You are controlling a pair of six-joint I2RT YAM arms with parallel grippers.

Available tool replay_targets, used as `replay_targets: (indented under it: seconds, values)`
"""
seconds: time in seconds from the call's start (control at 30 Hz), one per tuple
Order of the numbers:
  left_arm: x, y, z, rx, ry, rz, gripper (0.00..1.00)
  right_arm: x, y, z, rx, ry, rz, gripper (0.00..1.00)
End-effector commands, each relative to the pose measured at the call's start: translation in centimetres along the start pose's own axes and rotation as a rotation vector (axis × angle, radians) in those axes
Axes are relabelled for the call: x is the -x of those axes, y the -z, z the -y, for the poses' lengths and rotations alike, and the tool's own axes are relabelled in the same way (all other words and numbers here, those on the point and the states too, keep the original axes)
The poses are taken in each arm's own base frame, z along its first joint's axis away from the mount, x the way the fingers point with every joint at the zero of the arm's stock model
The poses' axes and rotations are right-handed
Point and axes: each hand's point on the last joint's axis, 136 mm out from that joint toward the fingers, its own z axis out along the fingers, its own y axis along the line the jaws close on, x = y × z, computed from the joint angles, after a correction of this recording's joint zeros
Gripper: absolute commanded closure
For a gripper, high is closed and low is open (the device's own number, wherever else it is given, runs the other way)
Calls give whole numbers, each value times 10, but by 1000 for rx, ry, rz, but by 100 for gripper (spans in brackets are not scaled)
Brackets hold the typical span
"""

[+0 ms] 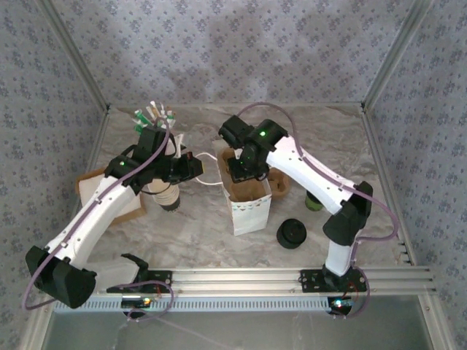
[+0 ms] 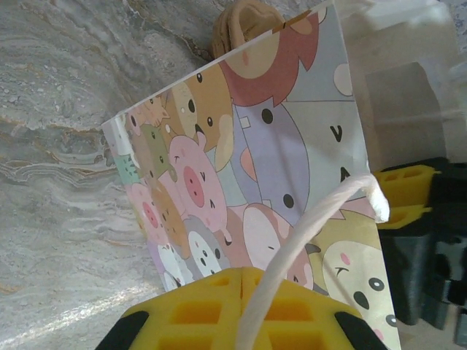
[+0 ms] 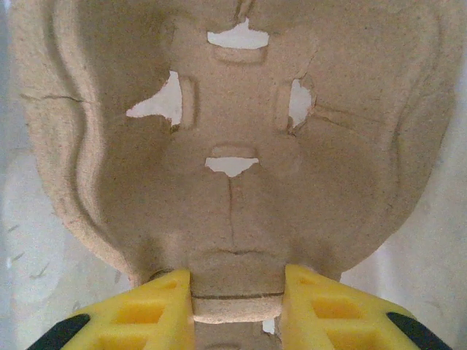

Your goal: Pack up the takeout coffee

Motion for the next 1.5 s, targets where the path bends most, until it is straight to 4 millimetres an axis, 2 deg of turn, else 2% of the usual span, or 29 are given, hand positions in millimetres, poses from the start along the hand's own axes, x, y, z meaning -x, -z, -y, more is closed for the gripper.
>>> replay_targets:
  seconds: [0.0, 0.8, 1.47]
  values:
    - [9, 6, 15, -33, -25, 31, 93, -6, -1, 3, -51, 30, -27, 68]
    - [7, 8, 12, -32, -38, 57, 93, -23, -43, -7, -57, 43, -149, 68]
    - [7, 9, 13, -32, -38, 58, 93, -33, -74, -7, -55, 34, -206, 68]
